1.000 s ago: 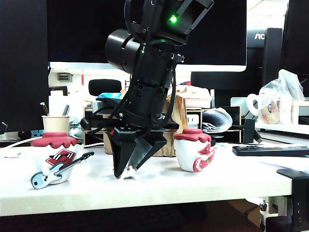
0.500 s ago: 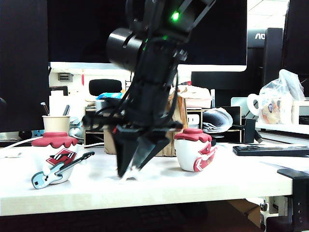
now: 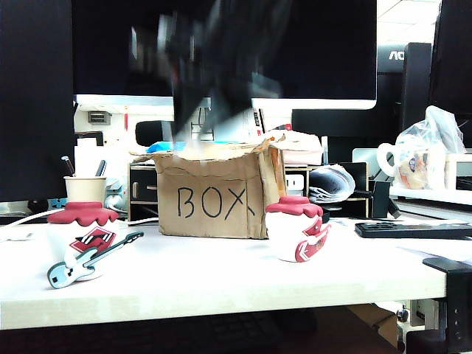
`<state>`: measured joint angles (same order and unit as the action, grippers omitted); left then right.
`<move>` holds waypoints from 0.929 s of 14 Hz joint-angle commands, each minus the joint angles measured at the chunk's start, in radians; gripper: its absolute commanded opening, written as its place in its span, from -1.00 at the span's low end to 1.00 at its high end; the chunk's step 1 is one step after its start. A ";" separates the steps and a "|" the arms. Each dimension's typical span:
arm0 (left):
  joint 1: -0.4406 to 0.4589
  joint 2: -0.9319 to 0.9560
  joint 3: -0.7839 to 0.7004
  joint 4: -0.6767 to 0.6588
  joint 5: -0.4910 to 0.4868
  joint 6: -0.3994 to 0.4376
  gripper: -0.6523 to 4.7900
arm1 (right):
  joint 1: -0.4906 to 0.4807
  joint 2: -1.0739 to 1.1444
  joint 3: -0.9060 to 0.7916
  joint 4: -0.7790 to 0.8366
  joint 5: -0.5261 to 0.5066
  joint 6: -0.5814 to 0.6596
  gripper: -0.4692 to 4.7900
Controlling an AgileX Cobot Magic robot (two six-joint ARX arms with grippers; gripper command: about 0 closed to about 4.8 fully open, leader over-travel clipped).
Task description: Put the doll that is least similar in size compared to the others into the paper box.
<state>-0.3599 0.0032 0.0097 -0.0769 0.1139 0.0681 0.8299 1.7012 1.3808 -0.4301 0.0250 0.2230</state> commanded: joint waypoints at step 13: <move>0.006 0.000 0.000 0.010 0.002 0.003 -0.78 | -0.237 0.159 0.029 0.551 0.041 -0.018 -0.83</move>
<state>-0.3553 0.0032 0.0093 -0.0784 0.1131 0.0681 0.5945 1.8572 1.3907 0.0952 0.0910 0.2089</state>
